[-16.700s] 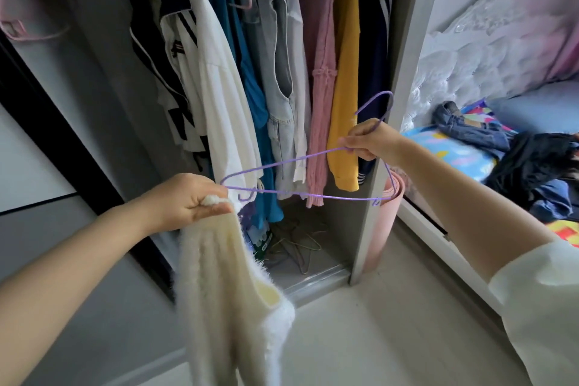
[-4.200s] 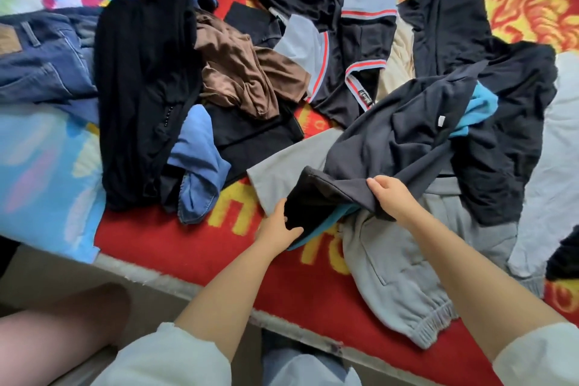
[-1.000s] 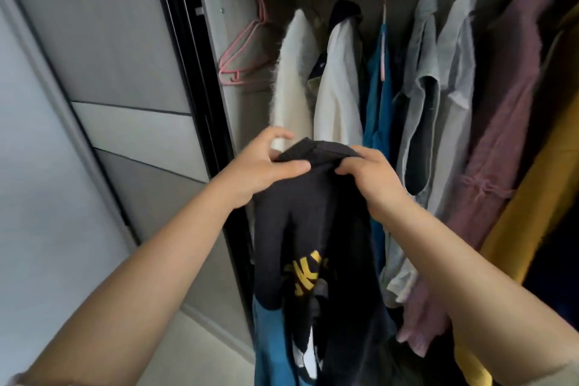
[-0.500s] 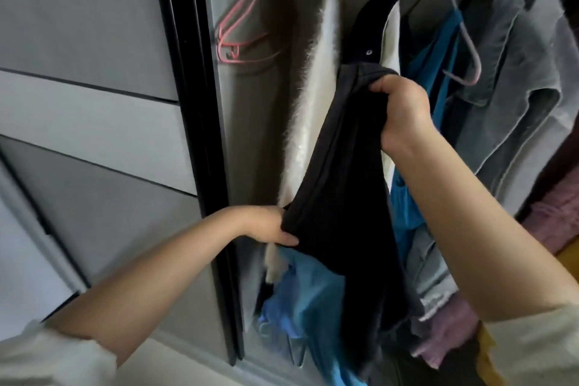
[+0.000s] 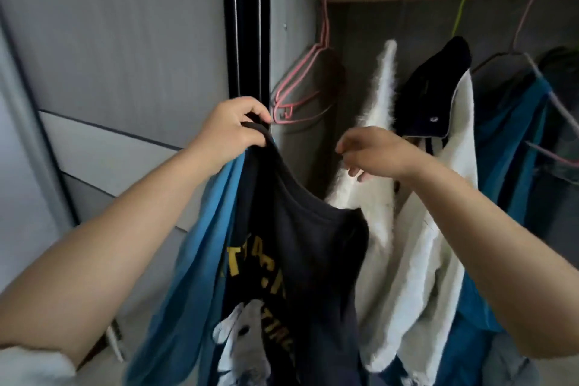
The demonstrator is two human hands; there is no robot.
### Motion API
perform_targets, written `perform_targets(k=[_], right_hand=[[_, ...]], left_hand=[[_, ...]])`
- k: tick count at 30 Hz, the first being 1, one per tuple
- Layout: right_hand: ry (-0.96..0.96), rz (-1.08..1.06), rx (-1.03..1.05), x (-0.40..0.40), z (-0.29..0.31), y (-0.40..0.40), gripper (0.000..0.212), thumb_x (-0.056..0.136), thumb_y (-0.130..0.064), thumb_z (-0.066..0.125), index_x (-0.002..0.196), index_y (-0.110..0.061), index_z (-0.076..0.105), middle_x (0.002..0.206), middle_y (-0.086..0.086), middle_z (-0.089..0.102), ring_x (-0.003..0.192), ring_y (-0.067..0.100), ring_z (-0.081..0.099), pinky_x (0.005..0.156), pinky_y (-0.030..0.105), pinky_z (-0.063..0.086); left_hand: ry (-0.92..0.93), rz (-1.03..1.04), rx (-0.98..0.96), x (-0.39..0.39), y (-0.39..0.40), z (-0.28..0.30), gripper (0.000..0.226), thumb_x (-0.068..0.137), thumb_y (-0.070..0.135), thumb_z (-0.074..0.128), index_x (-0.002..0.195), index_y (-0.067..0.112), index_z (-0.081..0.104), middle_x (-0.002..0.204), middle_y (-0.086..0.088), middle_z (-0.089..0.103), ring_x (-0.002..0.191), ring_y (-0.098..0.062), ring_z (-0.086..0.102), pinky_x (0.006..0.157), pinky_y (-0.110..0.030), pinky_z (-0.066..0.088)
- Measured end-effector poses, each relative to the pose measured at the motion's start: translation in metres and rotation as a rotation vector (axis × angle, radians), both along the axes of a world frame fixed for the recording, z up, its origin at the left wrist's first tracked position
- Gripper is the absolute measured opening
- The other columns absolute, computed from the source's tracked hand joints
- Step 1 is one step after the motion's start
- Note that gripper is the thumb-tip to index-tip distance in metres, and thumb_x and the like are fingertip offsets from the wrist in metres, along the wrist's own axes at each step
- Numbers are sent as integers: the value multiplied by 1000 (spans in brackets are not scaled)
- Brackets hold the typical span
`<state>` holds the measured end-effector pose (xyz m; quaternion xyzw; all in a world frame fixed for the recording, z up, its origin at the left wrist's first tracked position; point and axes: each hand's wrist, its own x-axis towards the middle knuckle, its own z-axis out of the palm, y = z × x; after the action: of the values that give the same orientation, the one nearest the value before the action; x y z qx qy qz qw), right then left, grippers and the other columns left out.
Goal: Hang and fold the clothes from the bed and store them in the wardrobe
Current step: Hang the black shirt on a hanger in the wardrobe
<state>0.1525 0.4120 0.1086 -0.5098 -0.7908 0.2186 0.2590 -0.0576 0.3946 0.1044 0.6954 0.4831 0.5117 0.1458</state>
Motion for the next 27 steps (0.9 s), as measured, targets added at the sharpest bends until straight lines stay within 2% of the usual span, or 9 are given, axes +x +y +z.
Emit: perform_targets(k=[4, 8, 12, 14, 15, 17, 23, 26, 27], right_hand=[[196, 51, 75, -32, 25, 33, 25, 86, 3, 40, 69, -12, 51, 66, 6, 52, 62, 19, 53, 62, 30, 52], [423, -37, 88, -73, 53, 87, 30, 88, 1, 38, 62, -14, 44, 69, 8, 50, 63, 18, 50, 66, 32, 49], [568, -134, -8, -93, 63, 123, 33, 95, -8, 39, 64, -18, 36, 73, 4, 46, 53, 9, 43, 43, 14, 40], [616, -147, -78, -99, 62, 138, 23, 97, -9, 37, 76, -12, 48, 71, 6, 44, 48, 10, 46, 36, 13, 39], [660, -145, -112, -104, 62, 142, 17, 97, -9, 37, 93, -9, 53, 72, 7, 45, 50, 13, 46, 40, 17, 42], [718, -176, -146, -109, 62, 153, 30, 95, -7, 38, 121, 0, 51, 74, 6, 47, 56, 16, 45, 49, 24, 41], [754, -315, -66, -111, 70, 163, 32, 95, 0, 35, 123, 11, 46, 80, 13, 54, 72, 21, 65, 54, 28, 39], [756, -315, -5, -102, 73, 165, 32, 96, -4, 37, 124, 8, 48, 117, 22, 57, 111, 31, 56, 69, 27, 44], [755, -325, 19, -98, 73, 166, 33, 95, -4, 38, 125, 7, 46, 124, 23, 54, 114, 34, 53, 75, 30, 44]], left_hand=[[317, 197, 15, 0, 17, 11, 47, 68, -17, 54, 104, 13, 62, 78, -12, 54, 70, -21, 50, 54, -23, 36], [526, 363, 0, -18, 29, 24, 61, 74, -6, 49, 128, 23, 52, 83, -5, 58, 89, -27, 57, 75, -28, 47], [740, 440, -57, -27, 30, 44, 58, 78, -2, 45, 127, 30, 51, 61, 7, 40, 70, -21, 48, 64, -24, 39], [841, 456, -69, -31, 29, 47, 58, 79, 0, 45, 127, 33, 47, 58, 6, 37, 60, -17, 42, 59, -24, 36], [868, 444, -86, -36, 30, 48, 58, 79, 0, 45, 127, 34, 46, 57, 5, 37, 55, -15, 39, 54, -25, 34], [897, 360, -155, -42, 34, 46, 59, 79, -2, 46, 127, 32, 43, 54, 3, 36, 49, -11, 36, 50, -25, 32], [900, 243, -231, -57, 47, 39, 57, 78, -2, 46, 125, 29, 42, 65, -1, 41, 53, -11, 37, 51, -25, 33], [893, 201, -239, -58, 50, 41, 55, 80, -3, 47, 125, 28, 45, 63, 5, 39, 52, -7, 36, 51, -21, 31], [885, 186, -239, -59, 51, 42, 55, 80, -3, 48, 125, 27, 46, 63, 6, 38, 53, -7, 36, 51, -20, 30]])
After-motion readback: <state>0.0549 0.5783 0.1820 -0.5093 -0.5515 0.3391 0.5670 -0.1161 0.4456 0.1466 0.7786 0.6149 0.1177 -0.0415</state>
